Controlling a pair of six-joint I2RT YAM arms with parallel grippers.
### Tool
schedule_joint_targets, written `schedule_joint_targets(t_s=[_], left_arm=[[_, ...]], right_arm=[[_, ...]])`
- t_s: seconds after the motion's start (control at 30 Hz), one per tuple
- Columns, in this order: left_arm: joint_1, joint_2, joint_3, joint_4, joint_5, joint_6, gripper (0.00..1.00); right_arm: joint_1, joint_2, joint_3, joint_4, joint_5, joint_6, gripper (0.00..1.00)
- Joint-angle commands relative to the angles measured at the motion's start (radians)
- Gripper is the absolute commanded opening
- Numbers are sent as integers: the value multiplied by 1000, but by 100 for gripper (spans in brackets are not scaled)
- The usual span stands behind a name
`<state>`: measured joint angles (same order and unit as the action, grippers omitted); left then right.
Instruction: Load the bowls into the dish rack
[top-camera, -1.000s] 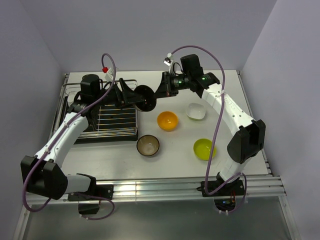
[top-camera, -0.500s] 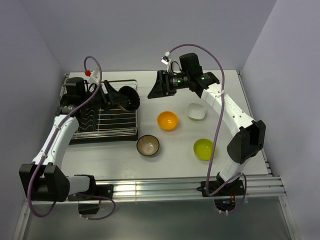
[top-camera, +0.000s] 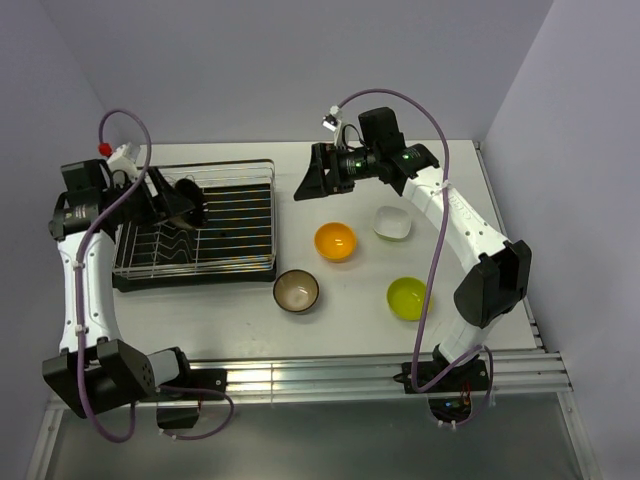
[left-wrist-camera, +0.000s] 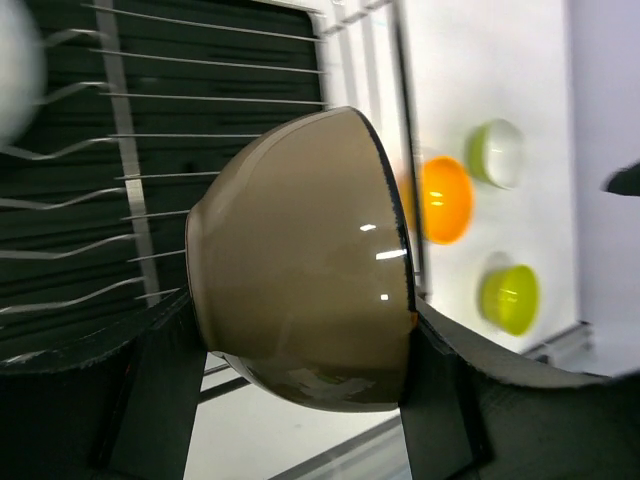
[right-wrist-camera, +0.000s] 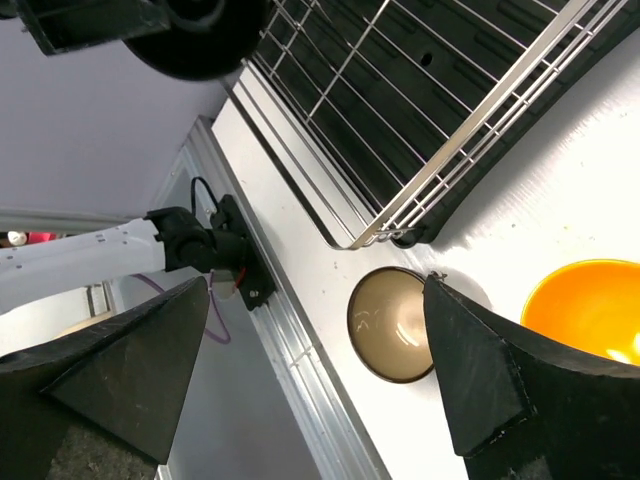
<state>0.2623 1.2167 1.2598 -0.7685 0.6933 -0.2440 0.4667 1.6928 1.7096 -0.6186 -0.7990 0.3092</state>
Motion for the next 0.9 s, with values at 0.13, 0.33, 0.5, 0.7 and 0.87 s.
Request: schedule_joint_targets(t_s=[0.13,0.33,0.5,0.7,0.87], left_arm=[[123,-20,130,-181,-119,294,0],[135,38,187,-203,-270,365,0],[140,49,187,-163,-382,400,0],[140,81,191,-129,-475,443,0],[140,113,191,-97,-555,488,0]], right_arm=[[3,-45,16,-21,17,-42,96],[1,-36,16,-43,17,-61,97],[3,-54,-5,-43,27,-74,97],[3,-55,-10,-49,32,-82,97],[1,-53,-11,-47,32,-84,97]])
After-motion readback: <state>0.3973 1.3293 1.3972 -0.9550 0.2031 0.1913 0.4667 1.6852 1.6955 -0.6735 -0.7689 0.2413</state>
